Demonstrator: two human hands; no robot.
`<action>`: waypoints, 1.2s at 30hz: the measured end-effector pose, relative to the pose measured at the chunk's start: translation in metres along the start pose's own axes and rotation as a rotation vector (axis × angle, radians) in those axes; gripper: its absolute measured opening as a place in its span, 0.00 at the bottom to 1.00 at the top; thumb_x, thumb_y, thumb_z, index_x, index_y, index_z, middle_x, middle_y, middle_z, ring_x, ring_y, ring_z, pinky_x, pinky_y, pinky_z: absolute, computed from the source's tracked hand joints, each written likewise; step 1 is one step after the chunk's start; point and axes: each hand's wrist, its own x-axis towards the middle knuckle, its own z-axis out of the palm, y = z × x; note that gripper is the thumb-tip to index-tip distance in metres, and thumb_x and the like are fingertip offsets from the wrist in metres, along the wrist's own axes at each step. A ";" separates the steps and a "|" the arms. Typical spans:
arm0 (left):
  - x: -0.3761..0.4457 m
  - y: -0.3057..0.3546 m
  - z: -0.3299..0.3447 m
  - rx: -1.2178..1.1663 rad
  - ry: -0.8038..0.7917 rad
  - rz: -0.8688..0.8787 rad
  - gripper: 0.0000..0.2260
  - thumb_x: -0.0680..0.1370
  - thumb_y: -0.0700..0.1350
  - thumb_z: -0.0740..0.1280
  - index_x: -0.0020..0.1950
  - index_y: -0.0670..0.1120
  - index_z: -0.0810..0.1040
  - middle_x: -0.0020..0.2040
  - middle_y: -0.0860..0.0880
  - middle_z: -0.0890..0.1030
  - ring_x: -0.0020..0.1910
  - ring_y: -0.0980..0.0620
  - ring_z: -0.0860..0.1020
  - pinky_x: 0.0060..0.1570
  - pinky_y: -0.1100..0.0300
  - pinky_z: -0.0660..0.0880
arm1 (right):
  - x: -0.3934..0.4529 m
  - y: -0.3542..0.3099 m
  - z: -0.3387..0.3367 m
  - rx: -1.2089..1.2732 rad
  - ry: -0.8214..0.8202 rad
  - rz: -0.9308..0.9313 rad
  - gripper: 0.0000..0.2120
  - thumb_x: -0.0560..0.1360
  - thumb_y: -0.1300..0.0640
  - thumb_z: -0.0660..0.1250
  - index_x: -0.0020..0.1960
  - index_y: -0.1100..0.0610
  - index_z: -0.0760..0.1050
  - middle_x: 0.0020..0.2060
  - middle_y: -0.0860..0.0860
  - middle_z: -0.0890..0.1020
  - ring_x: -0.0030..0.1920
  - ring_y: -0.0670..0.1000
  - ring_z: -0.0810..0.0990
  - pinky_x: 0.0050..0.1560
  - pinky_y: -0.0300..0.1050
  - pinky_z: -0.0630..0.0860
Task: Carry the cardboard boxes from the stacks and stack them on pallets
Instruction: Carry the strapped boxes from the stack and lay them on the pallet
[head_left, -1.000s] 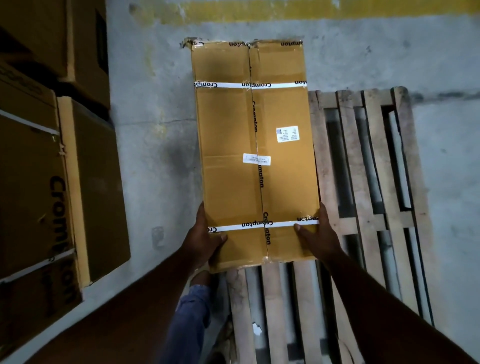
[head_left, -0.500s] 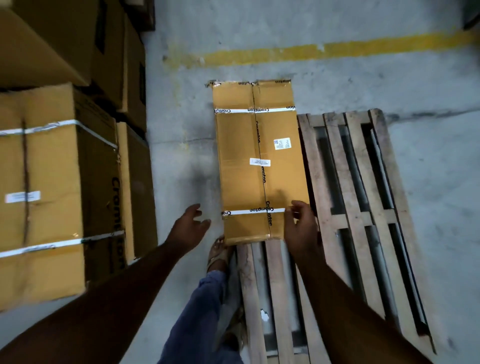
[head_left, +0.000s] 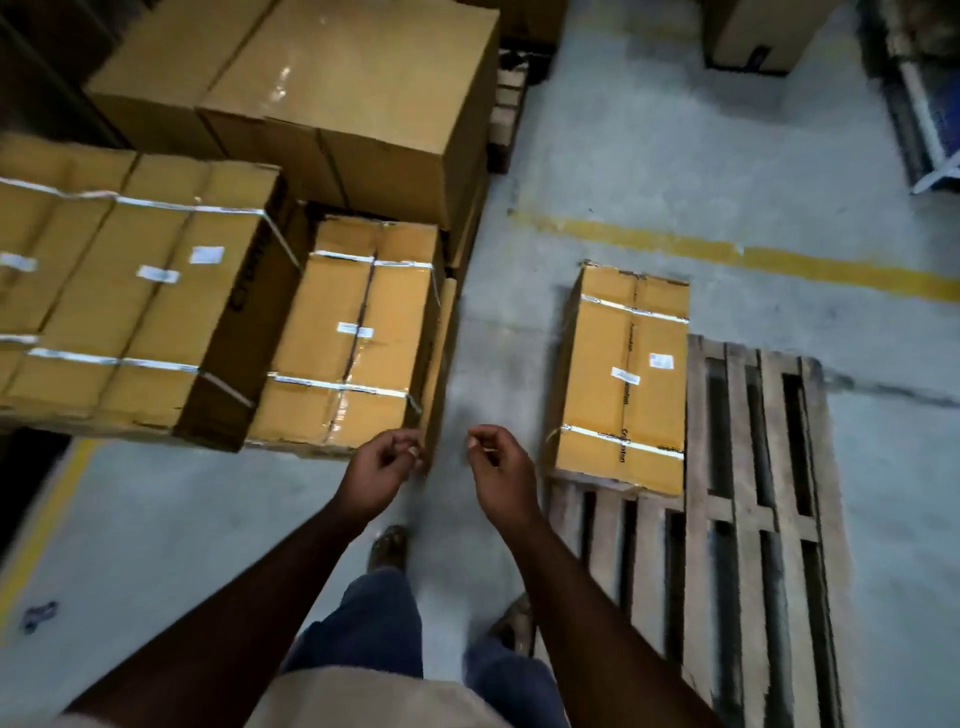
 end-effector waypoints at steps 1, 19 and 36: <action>-0.006 -0.004 -0.026 -0.017 0.017 0.008 0.10 0.83 0.36 0.66 0.63 0.45 0.80 0.52 0.47 0.86 0.51 0.49 0.84 0.52 0.58 0.78 | -0.006 -0.014 0.025 -0.023 -0.028 -0.024 0.07 0.82 0.59 0.69 0.56 0.47 0.80 0.48 0.39 0.83 0.49 0.35 0.81 0.49 0.28 0.75; 0.114 -0.149 -0.508 0.426 0.488 0.124 0.24 0.71 0.49 0.79 0.59 0.35 0.79 0.57 0.37 0.81 0.58 0.37 0.80 0.60 0.43 0.78 | 0.074 -0.095 0.494 -0.066 -0.180 0.270 0.36 0.76 0.52 0.76 0.80 0.50 0.64 0.73 0.49 0.75 0.70 0.53 0.76 0.71 0.56 0.74; 0.188 -0.187 -0.582 0.480 0.465 -0.213 0.44 0.68 0.68 0.76 0.76 0.47 0.68 0.66 0.40 0.75 0.67 0.37 0.72 0.69 0.46 0.68 | 0.129 -0.083 0.556 0.096 0.108 0.697 0.33 0.74 0.52 0.78 0.72 0.41 0.65 0.61 0.52 0.75 0.59 0.64 0.77 0.47 0.74 0.82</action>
